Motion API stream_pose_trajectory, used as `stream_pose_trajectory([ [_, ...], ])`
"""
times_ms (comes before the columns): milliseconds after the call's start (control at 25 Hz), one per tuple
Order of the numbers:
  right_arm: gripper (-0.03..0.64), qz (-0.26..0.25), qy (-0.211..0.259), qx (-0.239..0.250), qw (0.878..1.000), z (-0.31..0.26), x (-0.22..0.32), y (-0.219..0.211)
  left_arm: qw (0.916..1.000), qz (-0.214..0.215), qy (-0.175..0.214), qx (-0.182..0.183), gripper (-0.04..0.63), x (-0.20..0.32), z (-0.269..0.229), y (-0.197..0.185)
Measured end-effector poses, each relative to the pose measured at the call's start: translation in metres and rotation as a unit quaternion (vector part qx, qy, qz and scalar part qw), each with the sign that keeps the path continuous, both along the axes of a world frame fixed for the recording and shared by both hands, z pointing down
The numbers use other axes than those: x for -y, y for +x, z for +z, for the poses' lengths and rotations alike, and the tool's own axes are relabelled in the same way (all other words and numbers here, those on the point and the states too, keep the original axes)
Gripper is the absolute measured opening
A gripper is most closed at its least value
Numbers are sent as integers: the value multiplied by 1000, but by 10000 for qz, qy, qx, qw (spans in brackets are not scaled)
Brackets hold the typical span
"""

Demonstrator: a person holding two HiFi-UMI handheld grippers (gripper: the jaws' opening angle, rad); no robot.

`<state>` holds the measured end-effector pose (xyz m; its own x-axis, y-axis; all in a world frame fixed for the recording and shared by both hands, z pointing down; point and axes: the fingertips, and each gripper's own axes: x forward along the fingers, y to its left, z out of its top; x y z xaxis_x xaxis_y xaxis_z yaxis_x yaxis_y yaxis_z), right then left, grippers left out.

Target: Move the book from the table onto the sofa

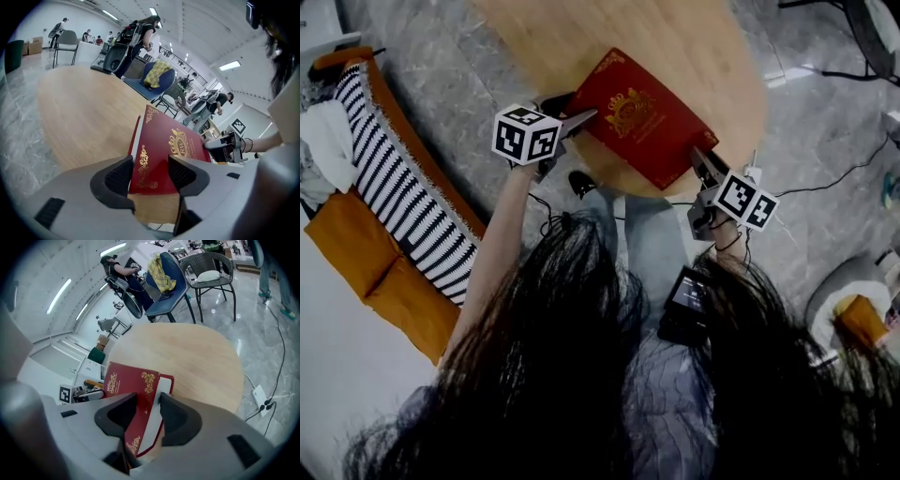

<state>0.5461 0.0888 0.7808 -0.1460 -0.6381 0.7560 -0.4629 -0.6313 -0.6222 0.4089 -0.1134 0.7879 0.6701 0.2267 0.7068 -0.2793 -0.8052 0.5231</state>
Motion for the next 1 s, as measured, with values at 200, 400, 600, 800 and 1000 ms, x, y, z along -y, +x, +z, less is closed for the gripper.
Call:
stream_pose_trajectory([
  [200, 167, -305, 206, -369, 9986, -49, 5, -14, 9985, -302, 32, -458, 242, -2, -44, -28],
  [400, 167, -687, 425, -622, 9948, -95, 26, -24, 9945, -720, 179, -744, 232, 4, -92, -56],
  [600, 166, -1175, 523, -1118, 9854, -138, 44, -64, 9914, -982, 316, -809, 227, 5, -130, -113],
  [800, 166, -1485, 831, -1116, 9791, -179, 69, -105, 9847, -1387, 528, -916, 227, 16, -177, -164],
  [1000, 166, -1734, 1143, -1109, 9719, -220, 91, -136, 9746, -1801, 809, -1060, 227, 21, -224, -208],
])
